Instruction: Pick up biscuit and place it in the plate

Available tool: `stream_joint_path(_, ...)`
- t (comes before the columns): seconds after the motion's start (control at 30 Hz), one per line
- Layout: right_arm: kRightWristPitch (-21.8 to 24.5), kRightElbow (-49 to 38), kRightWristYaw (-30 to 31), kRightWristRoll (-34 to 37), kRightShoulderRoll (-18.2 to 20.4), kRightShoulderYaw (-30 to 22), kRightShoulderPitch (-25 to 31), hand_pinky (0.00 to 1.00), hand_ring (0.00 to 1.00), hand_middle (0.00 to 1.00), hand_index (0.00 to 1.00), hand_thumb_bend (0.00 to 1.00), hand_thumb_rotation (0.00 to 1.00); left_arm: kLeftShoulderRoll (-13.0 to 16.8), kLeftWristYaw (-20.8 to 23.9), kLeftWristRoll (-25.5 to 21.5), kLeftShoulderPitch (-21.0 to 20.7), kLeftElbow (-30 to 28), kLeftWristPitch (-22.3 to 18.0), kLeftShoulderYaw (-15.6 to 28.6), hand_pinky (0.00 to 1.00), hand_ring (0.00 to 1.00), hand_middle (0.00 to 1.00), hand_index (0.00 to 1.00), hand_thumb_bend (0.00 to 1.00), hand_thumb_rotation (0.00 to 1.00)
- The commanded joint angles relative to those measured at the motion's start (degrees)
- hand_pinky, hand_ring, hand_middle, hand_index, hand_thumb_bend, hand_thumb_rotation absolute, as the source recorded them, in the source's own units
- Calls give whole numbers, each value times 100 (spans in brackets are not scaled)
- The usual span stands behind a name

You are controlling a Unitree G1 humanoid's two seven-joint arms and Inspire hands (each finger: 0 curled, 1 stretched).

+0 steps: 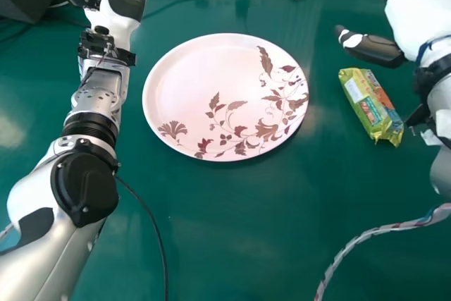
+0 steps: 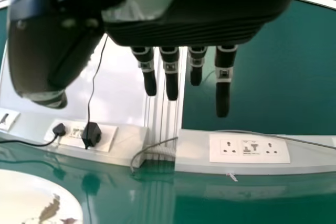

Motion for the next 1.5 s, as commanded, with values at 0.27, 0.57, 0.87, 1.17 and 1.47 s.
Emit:
stream_joint_path(0.27,-98,260,183,-156,44,46,-51,73,94,100,100,87,73,-21,-158,60,-27,8,-119,-55,81,86,95,98,100,68)
stream_joint_path(0.57,-139,431,426,-275,19,92,-115,78,98,100,100,92,77,-23,-334,103,-28,17,-161,-75,80,86,95,98,100,70)
stream_joint_path(0.87,-175,485,629,-462,34,135,-175,79,100,100,100,93,78,-20,-383,98,-39,21,-148,-61,82,87,96,99,100,71)
stream_joint_path(1.17,-237,596,704,-522,43,165,-183,80,100,100,100,98,72,-7,-456,112,-45,24,-131,-74,83,88,97,99,100,71)
stream_joint_path(1.47,-222,786,642,-529,124,191,-194,82,100,100,100,98,75,8,-499,90,-57,26,-18,-62,83,87,96,98,100,69)
